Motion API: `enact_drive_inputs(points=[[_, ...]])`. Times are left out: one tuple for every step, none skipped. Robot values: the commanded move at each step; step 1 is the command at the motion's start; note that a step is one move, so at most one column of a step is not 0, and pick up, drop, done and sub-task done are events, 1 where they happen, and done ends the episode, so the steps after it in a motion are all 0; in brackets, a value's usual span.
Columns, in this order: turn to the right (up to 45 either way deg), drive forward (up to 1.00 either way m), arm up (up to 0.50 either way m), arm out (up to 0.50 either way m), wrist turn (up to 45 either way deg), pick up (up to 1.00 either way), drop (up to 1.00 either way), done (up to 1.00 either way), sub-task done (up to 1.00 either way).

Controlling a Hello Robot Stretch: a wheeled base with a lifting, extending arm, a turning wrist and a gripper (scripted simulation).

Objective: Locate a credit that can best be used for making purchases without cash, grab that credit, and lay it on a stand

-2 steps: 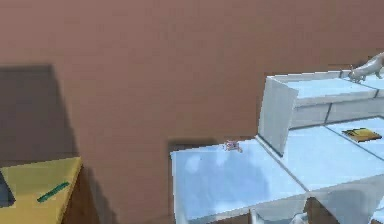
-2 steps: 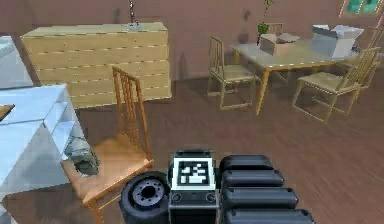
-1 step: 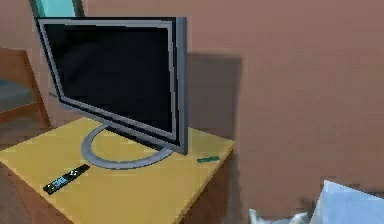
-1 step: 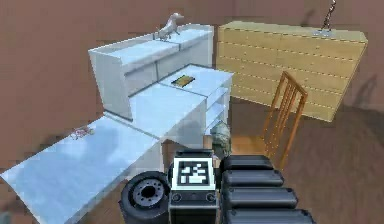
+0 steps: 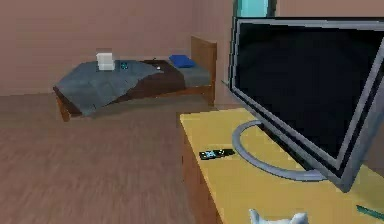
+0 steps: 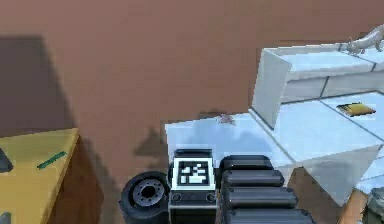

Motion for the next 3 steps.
enact_drive_inputs(points=[[-45.0, 0.00, 0.00, 0.00, 0.0, 0.00, 0.00, 0.00, 0.00], [-27.0, 0.00, 0.00, 0.00, 0.0, 0.00, 0.00, 0.00, 0.00], [45.0, 0.00, 0.00, 0.00, 0.0, 0.00, 0.00, 0.00, 0.00]])
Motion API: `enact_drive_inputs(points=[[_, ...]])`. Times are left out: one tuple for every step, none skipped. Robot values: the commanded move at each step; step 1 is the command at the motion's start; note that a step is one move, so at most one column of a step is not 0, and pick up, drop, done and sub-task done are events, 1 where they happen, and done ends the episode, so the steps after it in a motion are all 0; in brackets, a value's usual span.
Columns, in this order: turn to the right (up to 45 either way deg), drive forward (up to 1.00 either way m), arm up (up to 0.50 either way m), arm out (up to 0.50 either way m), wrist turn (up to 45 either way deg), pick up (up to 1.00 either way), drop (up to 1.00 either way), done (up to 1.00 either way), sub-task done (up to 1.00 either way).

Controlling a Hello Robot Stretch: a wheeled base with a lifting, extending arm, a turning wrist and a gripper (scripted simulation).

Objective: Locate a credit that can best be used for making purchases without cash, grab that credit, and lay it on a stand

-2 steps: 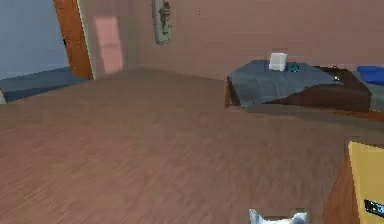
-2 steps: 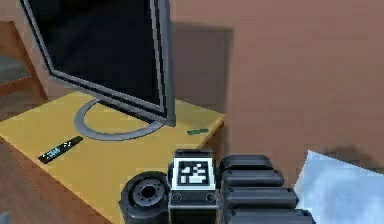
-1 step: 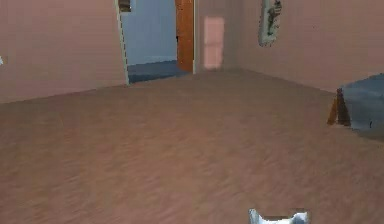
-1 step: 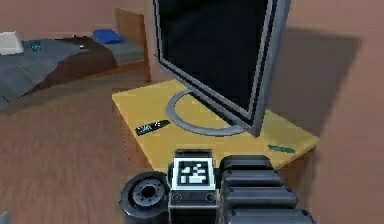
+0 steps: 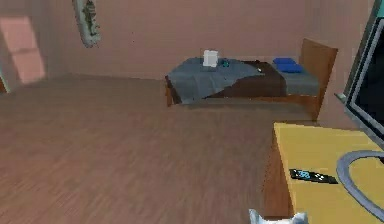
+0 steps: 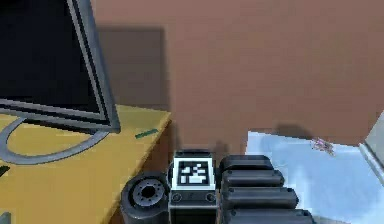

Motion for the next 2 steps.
enact_drive_inputs(points=[[45.0, 0.00, 0.00, 0.00, 0.0, 0.00, 0.00, 0.00, 0.00], [45.0, 0.00, 0.00, 0.00, 0.0, 0.00, 0.00, 0.00, 0.00]])
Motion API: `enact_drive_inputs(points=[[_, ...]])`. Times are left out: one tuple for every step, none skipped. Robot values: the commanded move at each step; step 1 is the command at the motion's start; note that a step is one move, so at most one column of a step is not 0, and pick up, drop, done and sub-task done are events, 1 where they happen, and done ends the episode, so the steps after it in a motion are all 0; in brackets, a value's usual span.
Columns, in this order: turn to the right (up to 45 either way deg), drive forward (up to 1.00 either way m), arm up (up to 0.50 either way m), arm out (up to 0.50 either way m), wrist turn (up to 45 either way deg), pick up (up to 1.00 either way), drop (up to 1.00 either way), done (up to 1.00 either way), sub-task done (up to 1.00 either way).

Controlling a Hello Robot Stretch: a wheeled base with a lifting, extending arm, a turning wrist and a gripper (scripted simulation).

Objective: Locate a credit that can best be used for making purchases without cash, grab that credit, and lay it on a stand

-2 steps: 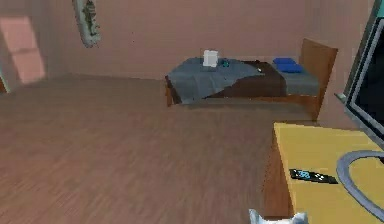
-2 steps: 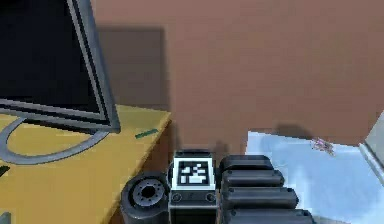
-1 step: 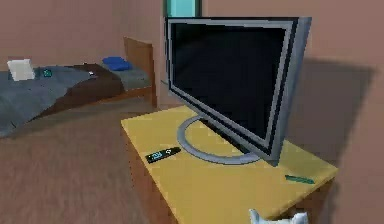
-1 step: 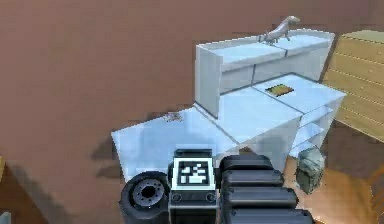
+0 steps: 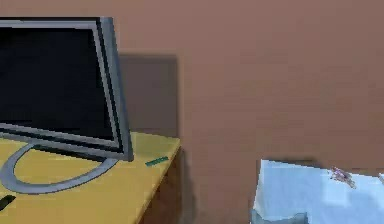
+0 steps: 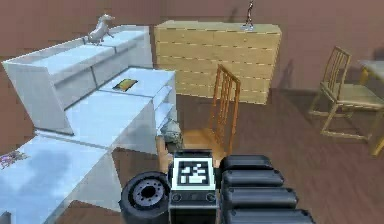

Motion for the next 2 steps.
enact_drive_inputs(points=[[18.0, 0.00, 0.00, 0.00, 0.0, 0.00, 0.00, 0.00, 0.00], [-45.0, 0.00, 0.00, 0.00, 0.0, 0.00, 0.00, 0.00, 0.00]])
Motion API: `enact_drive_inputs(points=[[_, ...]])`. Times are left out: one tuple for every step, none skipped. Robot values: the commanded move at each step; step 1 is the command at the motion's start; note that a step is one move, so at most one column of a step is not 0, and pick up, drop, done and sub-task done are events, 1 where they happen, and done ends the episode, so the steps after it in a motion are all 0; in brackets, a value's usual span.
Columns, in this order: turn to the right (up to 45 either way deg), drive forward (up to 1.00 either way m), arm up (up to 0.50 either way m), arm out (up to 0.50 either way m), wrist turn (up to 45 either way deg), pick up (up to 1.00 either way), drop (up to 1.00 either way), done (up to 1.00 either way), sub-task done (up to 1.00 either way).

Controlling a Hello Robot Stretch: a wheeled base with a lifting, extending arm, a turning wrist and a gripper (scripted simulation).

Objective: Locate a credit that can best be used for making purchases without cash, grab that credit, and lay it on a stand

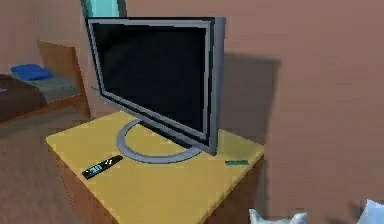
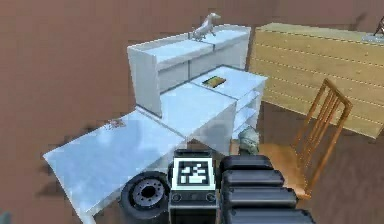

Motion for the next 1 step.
enact_drive_inputs(points=[[-45.0, 0.00, 0.00, 0.00, 0.0, 0.00, 0.00, 0.00, 0.00]])
